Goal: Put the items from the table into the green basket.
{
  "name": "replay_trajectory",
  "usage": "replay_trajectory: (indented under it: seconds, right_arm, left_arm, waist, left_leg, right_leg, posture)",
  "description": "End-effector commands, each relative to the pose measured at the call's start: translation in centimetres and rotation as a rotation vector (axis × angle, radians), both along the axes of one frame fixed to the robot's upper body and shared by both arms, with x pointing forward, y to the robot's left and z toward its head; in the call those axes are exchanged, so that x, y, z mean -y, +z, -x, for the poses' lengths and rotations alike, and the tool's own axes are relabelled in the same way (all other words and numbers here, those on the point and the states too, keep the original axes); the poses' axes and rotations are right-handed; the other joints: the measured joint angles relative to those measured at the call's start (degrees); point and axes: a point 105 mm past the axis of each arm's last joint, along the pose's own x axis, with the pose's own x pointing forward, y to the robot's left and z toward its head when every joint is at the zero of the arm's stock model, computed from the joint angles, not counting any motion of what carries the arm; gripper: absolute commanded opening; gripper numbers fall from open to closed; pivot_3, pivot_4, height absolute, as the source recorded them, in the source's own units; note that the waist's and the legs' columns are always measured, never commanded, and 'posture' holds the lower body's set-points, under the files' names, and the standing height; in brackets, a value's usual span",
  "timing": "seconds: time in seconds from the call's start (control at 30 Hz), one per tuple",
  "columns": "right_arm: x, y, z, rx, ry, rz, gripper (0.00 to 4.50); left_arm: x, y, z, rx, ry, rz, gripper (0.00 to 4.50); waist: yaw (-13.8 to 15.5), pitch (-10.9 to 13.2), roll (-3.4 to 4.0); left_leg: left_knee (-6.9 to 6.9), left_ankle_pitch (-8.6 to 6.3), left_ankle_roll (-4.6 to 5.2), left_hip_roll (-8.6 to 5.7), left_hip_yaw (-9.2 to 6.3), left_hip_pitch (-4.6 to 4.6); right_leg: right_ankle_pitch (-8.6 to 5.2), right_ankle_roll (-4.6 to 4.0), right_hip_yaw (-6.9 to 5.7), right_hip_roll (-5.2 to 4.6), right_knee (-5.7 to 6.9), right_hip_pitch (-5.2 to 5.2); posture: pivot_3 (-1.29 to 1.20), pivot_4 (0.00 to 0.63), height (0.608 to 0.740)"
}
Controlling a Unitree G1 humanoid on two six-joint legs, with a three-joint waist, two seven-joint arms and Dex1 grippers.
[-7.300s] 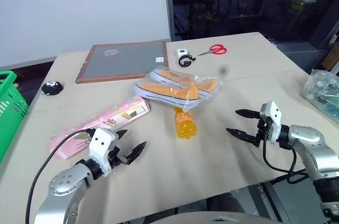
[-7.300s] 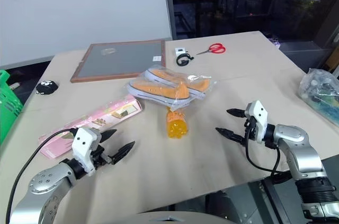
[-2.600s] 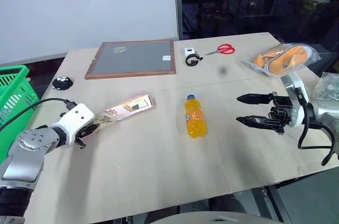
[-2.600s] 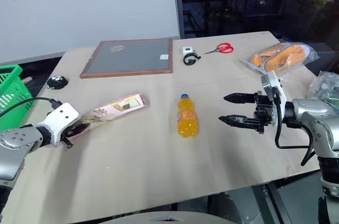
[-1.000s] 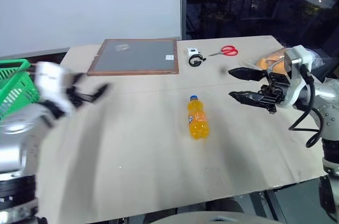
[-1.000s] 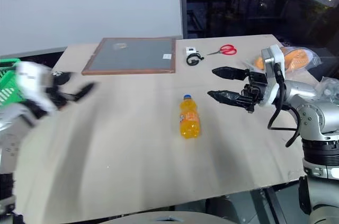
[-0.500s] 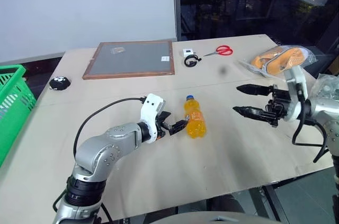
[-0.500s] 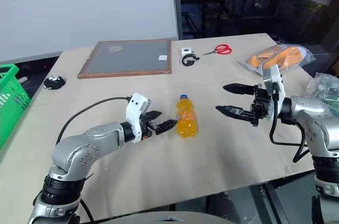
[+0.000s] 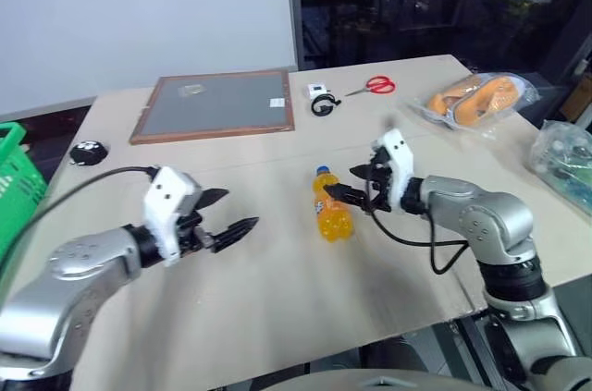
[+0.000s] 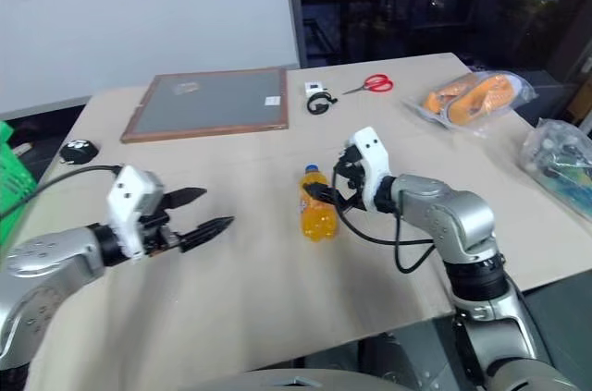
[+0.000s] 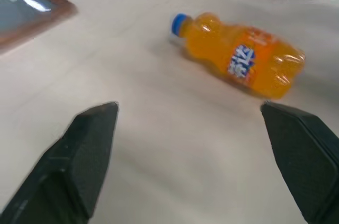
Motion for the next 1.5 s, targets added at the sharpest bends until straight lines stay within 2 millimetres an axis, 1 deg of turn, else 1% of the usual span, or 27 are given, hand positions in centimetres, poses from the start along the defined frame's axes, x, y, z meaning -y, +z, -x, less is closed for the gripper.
replay_trajectory:
  seconds: [0.03, 0.13, 0.27, 0.4, 0.43, 0.5, 0.53, 0.57, 0.67, 0.8, 0.83, 0.97, 1.0, 1.1, 1.17, 1.2, 1.37, 1.5]
  right_arm:
    - [-0.6, -1.4, 0.0, -0.068, -0.002, 0.138, 4.5]
    - [-0.9, -2.7, 0.6, -0.115, 0.027, 0.241, 4.5]
    - [0.0, -4.3, 1.5, -0.137, 0.067, 0.361, 4.5]
    - [0.1, -5.0, 2.5, -0.143, 0.162, 0.42, 4.5]
    - [0.0, -5.1, 2.5, -0.134, 0.175, 0.427, 4.24]
    - [-0.1, -4.9, 1.7, -0.081, 0.167, 0.436, 3.69]
    - [-0.2, -4.7, 1.3, -0.061, 0.166, 0.435, 3.27]
    - [-0.3, -4.6, 1.1, -0.052, 0.166, 0.429, 3.12]
    - [-0.5, -4.1, 0.5, 0.003, 0.164, 0.415, 3.12]
    - [-1.1, -3.3, 0.3, 0.106, 0.197, 0.369, 3.12]
    - [-1.6, -2.7, 0.1, 0.183, 0.213, 0.332, 3.12]
    - [-3.0, -0.2, 0.2, 0.405, 0.282, 0.196, 3.12]
    - [-3.4, 0.4, 0.4, 0.441, 0.304, 0.157, 3.12]
    - [-4.6, 2.4, 1.4, 0.552, 0.385, 0.039, 3.12]
    - [-5.4, 3.6, 2.2, 0.609, 0.434, -0.038, 3.12]
    - [-5.8, 4.4, 2.5, 0.638, 0.456, -0.082, 3.12]
    - [-7.1, 6.3, 3.5, 0.704, 0.529, -0.174, 3.12]
    - [-7.5, 6.5, 3.8, 0.725, 0.565, -0.181, 3.12]
  left_arm:
    - [-0.9, 2.0, 0.9, 0.089, -0.022, -0.065, 4.44]
    - [-1.6, 1.9, 1.5, 0.089, 0.019, -0.087, 4.44]
    - [-1.2, 1.4, 2.4, 0.083, 0.034, -0.099, 4.44]
    - [-0.5, 1.0, 2.7, 0.082, 0.044, -0.081, 4.44]
    - [-0.4, 0.9, 2.7, 0.08, 0.043, -0.078, 4.49]
    - [-0.1, 0.7, 2.5, 0.083, 0.04, -0.076, 4.5]
    - [-0.1, 0.8, 2.4, 0.088, 0.042, -0.069, 4.5]
    - [-0.1, 0.8, 2.3, 0.091, 0.043, -0.066, 4.5]
    - [-0.2, 1.0, 2.0, 0.093, 0.045, -0.065, 4.5]
    - [-0.3, 1.0, 1.8, 0.101, 0.043, -0.07, 4.5]
    - [-0.3, 1.1, 1.5, 0.107, 0.06, -0.043, 4.5]
    - [0.1, 1.4, 0.2, 0.11, 0.139, 0.209, 4.5]
    - [0.5, 1.7, -0.3, 0.124, 0.155, 0.309, 4.5]
    - [1.5, 2.6, -1.6, 0.146, 0.184, 0.569, 4.5]
    - [2.4, 2.9, -2.2, 0.143, 0.173, 0.684, 4.5]
    - [2.9, 3.2, -2.4, 0.14, 0.156, 0.733, 4.5]
    - [6.0, 4.5, -2.5, 0.089, 0.003, 0.901, 4.5]
    - [7.1, 4.8, -3.3, 0.082, -0.031, 0.931, 4.5]
  waist:
    - [1.0, 0.1, 0.09]
    - [1.9, 0.1, 0.12]
    - [2.4, 0.1, 0.08]
    - [3.0, 0.0, 0.08]
    - [3.0, 0.0, 0.07]
    - [3.0, 0.0, 0.03]
    - [3.0, 0.0, 0.01]
    - [2.9, 0.0, -0.01]
    - [2.6, 0.0, -0.04]
    - [3.0, 0.0, 0.04]
    - [3.1, 0.0, 0.04]
    - [3.2, 0.1, 0.13]
    - [3.1, 0.1, 0.12]
    - [3.0, 0.1, 0.04]
    - [2.8, 0.0, -0.09]
    - [2.8, 0.0, -0.08]
    - [2.8, 0.0, -0.11]
    - [2.8, 0.0, -0.11]
  left_leg:
    - [-0.01, 0.0, 0.0, -0.03, -0.02, -0.02]
    - [-0.08, -0.01, 0.01, -0.08, -0.1, -0.03]
    - [-0.25, 0.0, 0.01, -0.06, -0.12, 0.04]
    - [-0.25, 0.0, 0.01, -0.06, -0.14, 0.05]
    - [-0.26, 0.0, 0.01, -0.03, -0.16, 0.06]
    - [-0.26, 0.0, 0.01, -0.01, -0.17, 0.08]
    - [-0.26, 0.0, 0.01, 0.01, -0.17, 0.09]
    - [-0.26, 0.0, 0.01, 0.02, -0.17, 0.12]
    - [-0.26, 0.0, 0.01, 0.03, -0.16, 0.15]
    - [-0.26, 0.0, 0.01, 0.04, -0.16, 0.13]
    - [-0.26, 0.0, 0.01, 0.04, -0.17, 0.1]
    - [-0.31, 0.0, 0.0, 0.01, -0.21, 0.0]
    - [-0.31, 0.0, 0.0, 0.0, -0.21, -0.01]
    - [-0.3, 0.0, 0.0, 0.01, -0.24, -0.01]
    - [-0.29, 0.0, -0.01, 0.01, -0.29, 0.0]
    - [-0.29, 0.0, -0.01, 0.01, -0.31, 0.02]
    - [-0.28, 0.01, -0.03, 0.01, -0.31, 0.04]
    - [-0.26, 0.04, -0.07, -0.02, -0.3, 0.05]
  right_leg:
    - [0.0, 0.0, -0.03, -0.02, -0.05, 0.01]
    - [-0.01, 0.0, -0.09, -0.07, -0.05, 0.01]
    - [-0.02, 0.01, -0.12, -0.06, -0.05, 0.01]
    - [-0.02, 0.01, -0.14, -0.06, -0.06, 0.01]
    - [-0.02, 0.02, -0.19, -0.05, -0.05, 0.02]
    - [-0.02, 0.02, -0.21, -0.01, -0.04, 0.02]
    - [-0.02, 0.02, -0.21, 0.0, -0.03, 0.02]
    - [-0.02, 0.02, -0.21, 0.01, 0.0, 0.03]
    - [-0.01, 0.02, -0.2, 0.02, 0.02, 0.04]
    - [-0.01, 0.01, -0.21, 0.03, 0.02, 0.02]
    - [-0.01, 0.02, -0.22, 0.02, 0.01, 0.01]
    - [-0.01, 0.04, -0.27, -0.03, -0.12, 0.0]
    - [0.09, 0.2, -0.27, -0.04, -0.12, -0.01]
    - [0.13, 0.25, -0.28, -0.05, -0.12, 0.0]
    - [0.15, 0.22, -0.31, -0.05, -0.1, 0.0]
    - [0.25, 0.06, -0.31, -0.03, -0.06, 0.0]
    - [0.2, 0.1, -0.31, -0.02, -0.05, 0.03]
    - [0.11, 0.08, -0.29, -0.02, -0.04, 0.04]
  posture:
    - [0.17, 0.0, 0.74]
    - [0.2, 0.0, 0.74]
    - [0.23, 0.0, 0.74]
    - [0.24, 0.0, 0.74]
    - [0.24, 0.0, 0.74]
    - [0.24, 0.0, 0.74]
    - [0.24, 0.0, 0.74]
    - [0.24, 0.0, 0.74]
    - [0.24, 0.0, 0.74]
    - [0.24, 0.0, 0.74]
    - [0.22, 0.0, 0.74]
    - [0.22, 0.0, 0.74]
    - [0.2, 0.0, 0.74]
    - [0.18, 0.0, 0.74]
    - [0.17, 0.0, 0.74]
    - [0.16, 0.0, 0.74]
    - [0.14, 0.0, 0.74]
    - [0.13, 0.0, 0.74]
